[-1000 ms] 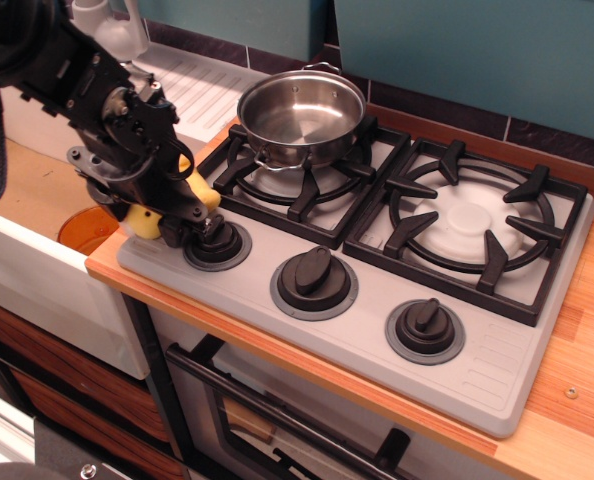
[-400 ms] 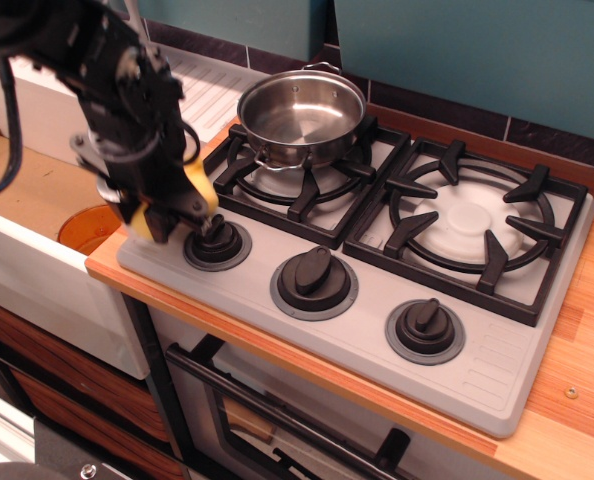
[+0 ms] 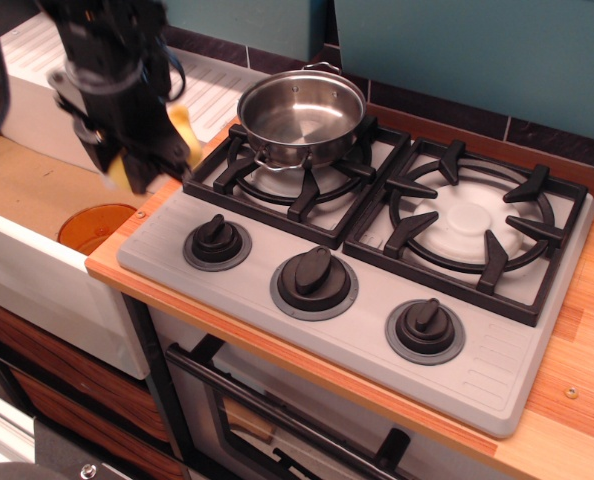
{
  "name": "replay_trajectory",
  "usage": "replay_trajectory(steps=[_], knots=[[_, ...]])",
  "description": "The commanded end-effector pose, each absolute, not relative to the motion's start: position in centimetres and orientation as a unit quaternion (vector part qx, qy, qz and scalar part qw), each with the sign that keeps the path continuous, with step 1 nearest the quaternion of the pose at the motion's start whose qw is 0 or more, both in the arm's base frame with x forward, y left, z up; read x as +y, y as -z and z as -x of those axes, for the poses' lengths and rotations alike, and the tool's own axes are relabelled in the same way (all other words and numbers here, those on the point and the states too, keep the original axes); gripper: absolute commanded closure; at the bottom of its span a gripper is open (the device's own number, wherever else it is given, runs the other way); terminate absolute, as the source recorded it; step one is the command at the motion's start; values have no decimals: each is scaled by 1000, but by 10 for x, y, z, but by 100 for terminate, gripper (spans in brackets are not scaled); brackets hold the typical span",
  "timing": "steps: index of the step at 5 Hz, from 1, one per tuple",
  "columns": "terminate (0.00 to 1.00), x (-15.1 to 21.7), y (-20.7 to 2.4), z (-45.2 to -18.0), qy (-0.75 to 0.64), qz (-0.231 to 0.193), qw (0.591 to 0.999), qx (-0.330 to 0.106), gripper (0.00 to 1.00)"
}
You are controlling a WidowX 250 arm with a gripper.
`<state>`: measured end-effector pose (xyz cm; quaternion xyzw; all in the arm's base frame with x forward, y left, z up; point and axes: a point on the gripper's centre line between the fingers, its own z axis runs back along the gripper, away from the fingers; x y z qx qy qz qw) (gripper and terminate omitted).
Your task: Put pan on stove and put stuffedduck in pan
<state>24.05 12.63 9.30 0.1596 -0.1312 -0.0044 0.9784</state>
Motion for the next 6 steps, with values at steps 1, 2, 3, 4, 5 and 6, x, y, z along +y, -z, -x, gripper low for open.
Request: replay_trajectory(steps=[1, 2, 3, 4, 5, 6], knots=[[0, 113, -138, -274, 10, -169, 975, -146, 100], [0, 106, -145, -296, 17, -169, 974, -147, 100], [0, 100, -150, -312, 21, -168, 975, -147, 100], [0, 94, -150, -325, 25, -164, 975, -150, 100], [0, 89, -147, -342, 26, -158, 974, -157, 100], [0, 86, -143, -358, 34, -152, 974, -161, 100]])
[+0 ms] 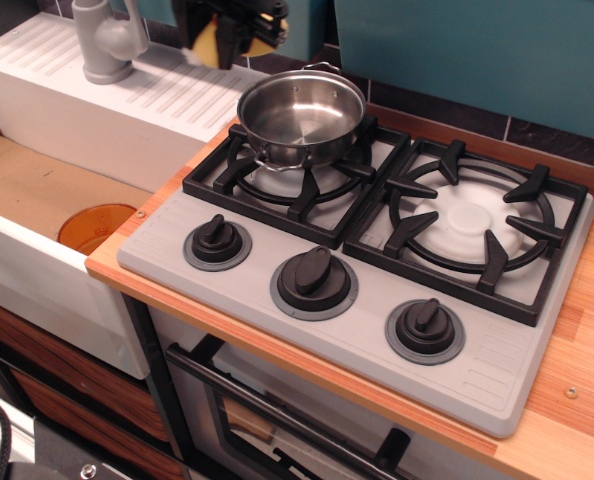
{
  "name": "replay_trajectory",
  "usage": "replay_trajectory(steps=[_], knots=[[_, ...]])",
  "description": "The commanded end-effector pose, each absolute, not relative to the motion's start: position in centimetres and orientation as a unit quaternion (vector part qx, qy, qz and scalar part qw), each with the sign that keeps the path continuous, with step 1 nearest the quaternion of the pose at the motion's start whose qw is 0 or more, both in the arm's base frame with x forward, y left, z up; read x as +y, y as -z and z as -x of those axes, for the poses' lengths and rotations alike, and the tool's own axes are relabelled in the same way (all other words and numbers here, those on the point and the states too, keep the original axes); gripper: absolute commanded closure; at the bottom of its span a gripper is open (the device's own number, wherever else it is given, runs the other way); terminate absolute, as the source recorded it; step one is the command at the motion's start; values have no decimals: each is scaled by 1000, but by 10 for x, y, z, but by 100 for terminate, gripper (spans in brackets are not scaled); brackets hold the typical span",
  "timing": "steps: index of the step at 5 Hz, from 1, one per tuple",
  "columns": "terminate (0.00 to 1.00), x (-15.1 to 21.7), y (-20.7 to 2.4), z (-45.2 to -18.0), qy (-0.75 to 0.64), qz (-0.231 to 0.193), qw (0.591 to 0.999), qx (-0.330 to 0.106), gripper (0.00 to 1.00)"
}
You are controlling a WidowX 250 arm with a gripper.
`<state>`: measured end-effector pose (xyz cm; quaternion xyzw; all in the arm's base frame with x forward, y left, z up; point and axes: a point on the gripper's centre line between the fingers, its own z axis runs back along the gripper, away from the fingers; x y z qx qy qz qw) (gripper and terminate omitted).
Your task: Put pan on stove and put stuffedduck in pan
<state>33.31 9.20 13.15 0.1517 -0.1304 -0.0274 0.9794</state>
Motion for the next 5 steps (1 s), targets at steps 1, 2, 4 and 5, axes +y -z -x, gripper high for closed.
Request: replay_trajectory(steps=[1, 2, 4, 5], knots=[[0, 80, -135, -372, 35, -146, 975, -164, 100], [0, 78, -133, -372, 26, -154, 974, -165, 100], [0, 76, -136, -367, 22, -163, 973, -161, 0], [0, 69, -141, -374, 27, -160, 975, -150, 0]])
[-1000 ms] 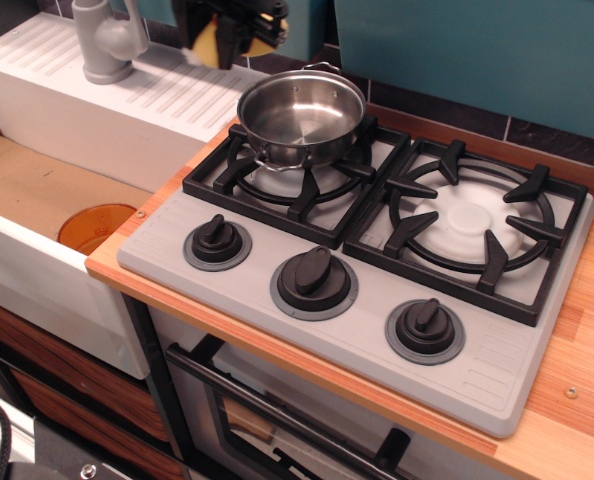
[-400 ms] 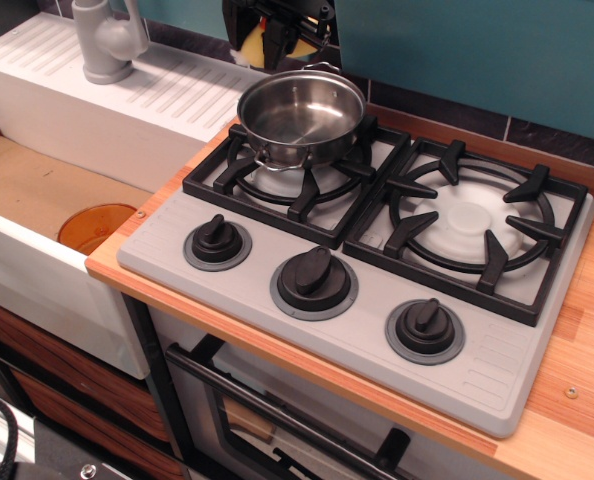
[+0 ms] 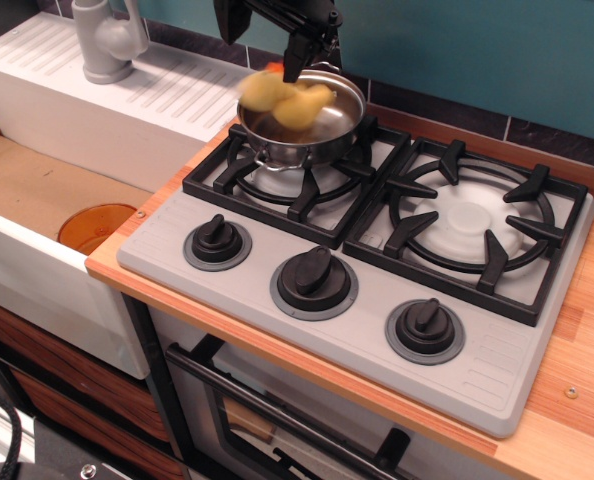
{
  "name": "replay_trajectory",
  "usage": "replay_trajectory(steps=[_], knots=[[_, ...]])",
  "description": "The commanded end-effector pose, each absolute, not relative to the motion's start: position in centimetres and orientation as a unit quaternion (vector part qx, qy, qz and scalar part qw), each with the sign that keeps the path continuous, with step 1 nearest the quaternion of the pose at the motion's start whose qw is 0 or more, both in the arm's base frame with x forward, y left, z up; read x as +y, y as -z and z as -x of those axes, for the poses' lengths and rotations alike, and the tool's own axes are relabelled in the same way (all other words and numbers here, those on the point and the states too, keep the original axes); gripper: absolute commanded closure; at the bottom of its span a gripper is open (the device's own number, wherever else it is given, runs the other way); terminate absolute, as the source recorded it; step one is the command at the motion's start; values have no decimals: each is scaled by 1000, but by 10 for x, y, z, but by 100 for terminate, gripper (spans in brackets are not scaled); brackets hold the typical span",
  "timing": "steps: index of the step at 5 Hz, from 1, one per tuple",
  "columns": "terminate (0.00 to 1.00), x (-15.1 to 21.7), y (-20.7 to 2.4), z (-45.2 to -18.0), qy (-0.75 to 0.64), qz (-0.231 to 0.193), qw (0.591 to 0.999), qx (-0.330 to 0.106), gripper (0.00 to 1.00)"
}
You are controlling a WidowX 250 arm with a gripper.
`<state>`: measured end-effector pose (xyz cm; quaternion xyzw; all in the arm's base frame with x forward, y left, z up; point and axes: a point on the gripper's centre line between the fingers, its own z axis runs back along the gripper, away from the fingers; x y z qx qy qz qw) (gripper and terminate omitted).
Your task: Put pan on stove and put stuffedduck in pan
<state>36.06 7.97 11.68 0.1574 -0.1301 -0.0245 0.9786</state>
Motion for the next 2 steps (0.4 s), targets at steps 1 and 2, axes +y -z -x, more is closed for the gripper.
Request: replay_trajectory(steps=[1, 2], knots=[[0, 63, -147, -375, 38, -147, 979, -133, 0], [100, 52, -152, -374, 40, -141, 982, -119, 0]])
